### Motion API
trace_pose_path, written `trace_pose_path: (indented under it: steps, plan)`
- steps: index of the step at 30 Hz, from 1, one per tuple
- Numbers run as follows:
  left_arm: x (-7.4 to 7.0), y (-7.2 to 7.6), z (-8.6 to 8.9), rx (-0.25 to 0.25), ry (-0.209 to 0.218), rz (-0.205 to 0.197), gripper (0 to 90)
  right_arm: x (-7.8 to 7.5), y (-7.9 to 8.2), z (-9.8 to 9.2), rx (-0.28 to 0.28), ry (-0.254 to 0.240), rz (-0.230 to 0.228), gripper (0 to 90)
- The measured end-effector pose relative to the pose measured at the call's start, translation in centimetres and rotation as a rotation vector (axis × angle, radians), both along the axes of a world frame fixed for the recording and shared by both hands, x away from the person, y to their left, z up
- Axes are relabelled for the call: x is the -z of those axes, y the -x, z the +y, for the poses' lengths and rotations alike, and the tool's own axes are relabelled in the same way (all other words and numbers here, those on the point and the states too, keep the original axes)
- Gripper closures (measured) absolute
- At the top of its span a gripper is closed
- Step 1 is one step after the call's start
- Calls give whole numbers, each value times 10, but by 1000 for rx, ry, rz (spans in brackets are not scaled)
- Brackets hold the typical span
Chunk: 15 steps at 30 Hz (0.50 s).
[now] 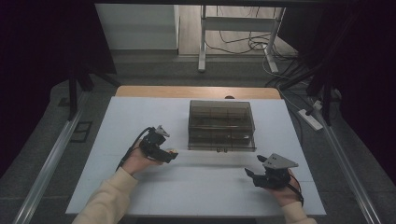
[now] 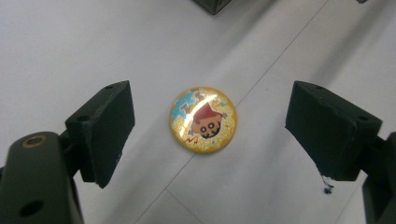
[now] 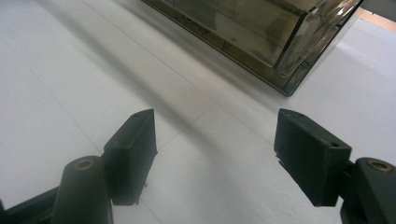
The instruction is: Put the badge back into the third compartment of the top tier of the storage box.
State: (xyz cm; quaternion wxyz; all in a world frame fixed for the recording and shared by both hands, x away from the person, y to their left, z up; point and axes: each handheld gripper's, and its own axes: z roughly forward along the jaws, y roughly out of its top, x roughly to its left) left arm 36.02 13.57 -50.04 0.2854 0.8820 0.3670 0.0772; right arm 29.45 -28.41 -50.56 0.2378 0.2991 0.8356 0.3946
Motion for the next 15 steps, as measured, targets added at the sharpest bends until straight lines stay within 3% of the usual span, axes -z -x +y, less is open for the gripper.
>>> trace_pose_path:
  steps: [15]
  plan:
    - [13, -11, -7, 4, -50, 38, 177, 1, 0, 2, -4, 19, 0, 297]
